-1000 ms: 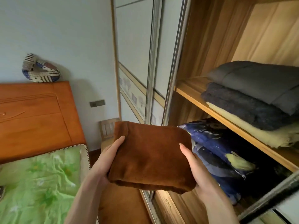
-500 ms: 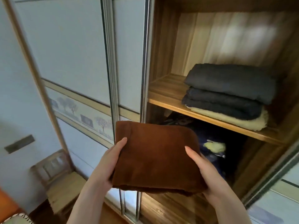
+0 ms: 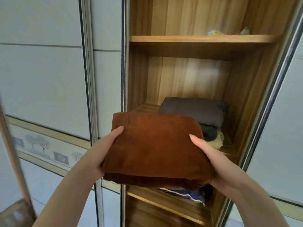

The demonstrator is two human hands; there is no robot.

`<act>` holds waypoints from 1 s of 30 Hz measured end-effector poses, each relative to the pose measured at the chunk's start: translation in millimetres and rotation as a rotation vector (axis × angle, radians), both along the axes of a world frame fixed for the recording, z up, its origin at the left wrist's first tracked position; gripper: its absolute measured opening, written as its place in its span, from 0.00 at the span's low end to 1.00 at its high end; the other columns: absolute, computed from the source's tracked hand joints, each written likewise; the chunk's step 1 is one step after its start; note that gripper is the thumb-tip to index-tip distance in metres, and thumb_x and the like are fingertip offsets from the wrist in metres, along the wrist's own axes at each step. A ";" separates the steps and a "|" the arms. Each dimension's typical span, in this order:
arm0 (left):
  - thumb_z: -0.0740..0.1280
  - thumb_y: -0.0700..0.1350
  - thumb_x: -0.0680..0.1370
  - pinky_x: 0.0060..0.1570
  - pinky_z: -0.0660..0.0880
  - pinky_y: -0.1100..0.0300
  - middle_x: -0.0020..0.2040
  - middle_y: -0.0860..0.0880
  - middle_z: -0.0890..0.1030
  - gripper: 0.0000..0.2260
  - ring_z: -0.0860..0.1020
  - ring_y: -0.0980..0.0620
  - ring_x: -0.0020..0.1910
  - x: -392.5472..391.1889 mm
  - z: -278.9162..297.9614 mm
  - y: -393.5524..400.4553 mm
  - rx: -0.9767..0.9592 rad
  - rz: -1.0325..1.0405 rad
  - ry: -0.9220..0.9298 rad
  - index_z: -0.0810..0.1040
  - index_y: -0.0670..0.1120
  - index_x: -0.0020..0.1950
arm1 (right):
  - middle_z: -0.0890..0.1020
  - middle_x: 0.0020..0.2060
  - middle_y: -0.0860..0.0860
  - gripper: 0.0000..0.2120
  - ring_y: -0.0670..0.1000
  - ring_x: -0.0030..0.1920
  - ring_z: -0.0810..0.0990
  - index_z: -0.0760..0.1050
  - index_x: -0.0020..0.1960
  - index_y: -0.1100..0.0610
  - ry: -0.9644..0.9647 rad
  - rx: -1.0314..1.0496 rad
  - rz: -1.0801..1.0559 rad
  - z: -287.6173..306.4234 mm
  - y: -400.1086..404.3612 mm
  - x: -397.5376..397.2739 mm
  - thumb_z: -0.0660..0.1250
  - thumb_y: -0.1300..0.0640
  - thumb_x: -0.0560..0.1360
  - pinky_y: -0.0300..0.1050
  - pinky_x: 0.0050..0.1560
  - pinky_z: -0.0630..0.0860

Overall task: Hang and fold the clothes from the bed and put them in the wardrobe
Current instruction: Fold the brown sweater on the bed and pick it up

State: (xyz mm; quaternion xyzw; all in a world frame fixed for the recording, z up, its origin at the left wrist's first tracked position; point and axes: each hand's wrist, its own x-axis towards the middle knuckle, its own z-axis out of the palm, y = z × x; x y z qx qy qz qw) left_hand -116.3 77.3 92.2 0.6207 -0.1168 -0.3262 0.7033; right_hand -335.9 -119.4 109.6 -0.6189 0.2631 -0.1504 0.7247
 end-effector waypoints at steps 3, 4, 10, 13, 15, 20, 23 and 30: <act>0.72 0.62 0.77 0.47 0.80 0.48 0.49 0.44 0.89 0.20 0.86 0.39 0.51 -4.8 51.8 -12.1 -0.053 -0.004 -0.105 0.82 0.52 0.63 | 0.87 0.58 0.49 0.24 0.52 0.58 0.86 0.78 0.68 0.47 -0.084 -0.078 -0.010 47.8 -10.7 9.7 0.70 0.38 0.75 0.51 0.61 0.79; 0.71 0.62 0.78 0.44 0.79 0.50 0.45 0.46 0.89 0.18 0.85 0.40 0.49 -3.1 66.8 -18.7 -0.061 -0.006 -0.121 0.81 0.52 0.61 | 0.87 0.58 0.49 0.23 0.52 0.57 0.87 0.79 0.67 0.48 -0.093 -0.096 -0.027 62.6 -15.0 14.1 0.70 0.38 0.76 0.51 0.60 0.79; 0.69 0.60 0.81 0.47 0.79 0.48 0.55 0.44 0.86 0.18 0.84 0.40 0.54 21.2 125.7 -76.8 -0.131 -0.015 -0.104 0.80 0.52 0.66 | 0.86 0.57 0.52 0.27 0.56 0.55 0.87 0.76 0.70 0.48 -0.159 -0.140 -0.195 126.9 -52.1 46.4 0.72 0.37 0.75 0.52 0.52 0.83; 0.69 0.59 0.82 0.41 0.76 0.50 0.52 0.44 0.83 0.14 0.82 0.42 0.50 31.9 141.6 -109.0 -0.121 -0.041 -0.099 0.78 0.52 0.61 | 0.85 0.59 0.52 0.26 0.56 0.58 0.85 0.75 0.70 0.47 -0.190 -0.161 -0.254 136.8 -72.3 56.0 0.71 0.38 0.76 0.54 0.54 0.82; 0.68 0.57 0.83 0.38 0.74 0.51 0.49 0.44 0.82 0.12 0.81 0.43 0.47 39.8 147.7 -131.9 -0.109 -0.075 -0.097 0.78 0.50 0.56 | 0.86 0.57 0.52 0.25 0.55 0.57 0.85 0.76 0.70 0.48 -0.186 -0.181 -0.278 136.6 -86.0 60.5 0.73 0.41 0.76 0.53 0.55 0.82; 0.69 0.56 0.83 0.38 0.77 0.51 0.46 0.43 0.84 0.12 0.83 0.43 0.46 61.9 156.1 -182.6 -0.104 -0.174 -0.066 0.80 0.48 0.50 | 0.86 0.56 0.53 0.23 0.55 0.55 0.85 0.76 0.68 0.49 -0.203 -0.183 -0.388 134.5 -120.3 70.0 0.73 0.43 0.77 0.51 0.47 0.83; 0.69 0.57 0.83 0.42 0.79 0.50 0.49 0.42 0.85 0.12 0.84 0.44 0.48 74.6 152.2 -209.7 -0.091 -0.229 -0.065 0.81 0.48 0.56 | 0.83 0.63 0.53 0.32 0.56 0.58 0.84 0.70 0.75 0.47 -0.211 -0.212 -0.489 129.6 -139.8 77.5 0.74 0.41 0.75 0.53 0.49 0.84; 0.67 0.63 0.81 0.41 0.75 0.56 0.48 0.49 0.80 0.27 0.78 0.51 0.46 109.6 131.7 -250.0 0.133 -0.267 -0.371 0.74 0.46 0.73 | 0.71 0.75 0.53 0.37 0.59 0.70 0.74 0.58 0.83 0.48 -0.026 -0.410 -0.636 98.1 -160.8 93.4 0.69 0.42 0.79 0.53 0.69 0.73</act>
